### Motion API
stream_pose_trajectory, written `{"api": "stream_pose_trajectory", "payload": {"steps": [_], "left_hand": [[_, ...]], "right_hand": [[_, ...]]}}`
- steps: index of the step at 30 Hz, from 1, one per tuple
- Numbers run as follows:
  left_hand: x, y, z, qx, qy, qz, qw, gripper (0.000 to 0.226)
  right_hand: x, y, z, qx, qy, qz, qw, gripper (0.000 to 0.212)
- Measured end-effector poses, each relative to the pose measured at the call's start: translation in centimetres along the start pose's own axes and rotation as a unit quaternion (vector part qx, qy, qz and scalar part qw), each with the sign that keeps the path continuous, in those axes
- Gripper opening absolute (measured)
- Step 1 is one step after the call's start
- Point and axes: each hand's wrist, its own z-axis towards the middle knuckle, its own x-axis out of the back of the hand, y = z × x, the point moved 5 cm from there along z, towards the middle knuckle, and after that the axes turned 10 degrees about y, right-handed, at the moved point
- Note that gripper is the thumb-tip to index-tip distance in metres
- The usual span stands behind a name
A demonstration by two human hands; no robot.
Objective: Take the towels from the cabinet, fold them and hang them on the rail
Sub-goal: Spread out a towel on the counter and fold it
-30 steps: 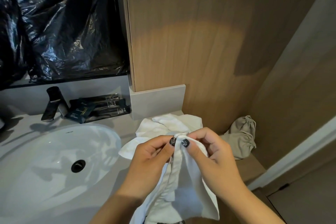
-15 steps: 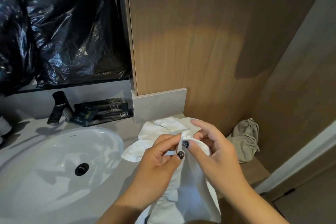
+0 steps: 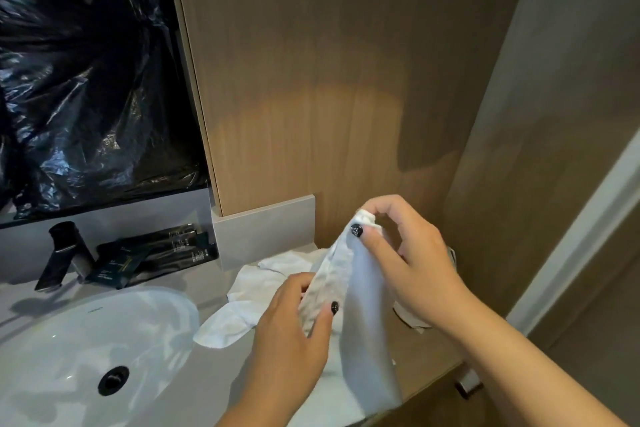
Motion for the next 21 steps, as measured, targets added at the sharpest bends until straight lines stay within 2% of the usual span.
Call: {"api": "stream_pose_trajectory", "payload": {"steps": [2,3,5,8,12,15,16,19,21], "left_hand": [[-0.2,0.2,-0.4,-0.011,0.022,-0.008,1.0,0.052],[-0.1,0.7,-0.4,-0.053,0.038,-0.008,0.998,0.055],[-0.1,1.5,-0.6,-0.137,0.063,-0.016,0.988,0.047],[-0.3,1.4,-0.6,-0.192,0.08,-0.022,0.978,0.034],[-0.5,0.8,-1.0,-0.237,0.093,0.014,0.967,0.048],[-1.4,0.8,-2.0,-0.317,0.052,0.115,0.94,0.025],[-1.8,0.5,-2.2,-0.314,0.052,0.14,0.938,0.025],[-2.5,-0.5,-2.7,-0.119,0.047,0.094,0.987,0.039],[-3.6,-0.9,-3.4,-0.057,0.007,0.066,0.996,0.037]], "right_hand": [[1.3,-0.4,1.1,0.002,0.013,0.004,1.0,0.005],[2.0,-0.5,1.6,0.001,0.022,0.006,1.0,0.005],[3.2,-0.8,2.4,0.009,0.038,0.003,0.999,0.005],[4.7,-0.9,3.1,0.021,0.049,0.0,0.999,0.005],[6.2,-1.0,3.2,0.032,0.049,-0.005,0.998,0.003],[7.4,-0.8,3.0,0.036,0.056,-0.013,0.998,0.003],[7.8,-0.6,2.9,0.036,0.059,-0.016,0.997,0.004],[9.3,-0.1,2.6,0.032,0.059,-0.017,0.998,0.005],[10.2,0.2,2.1,0.034,0.052,-0.023,0.998,0.005]]}}
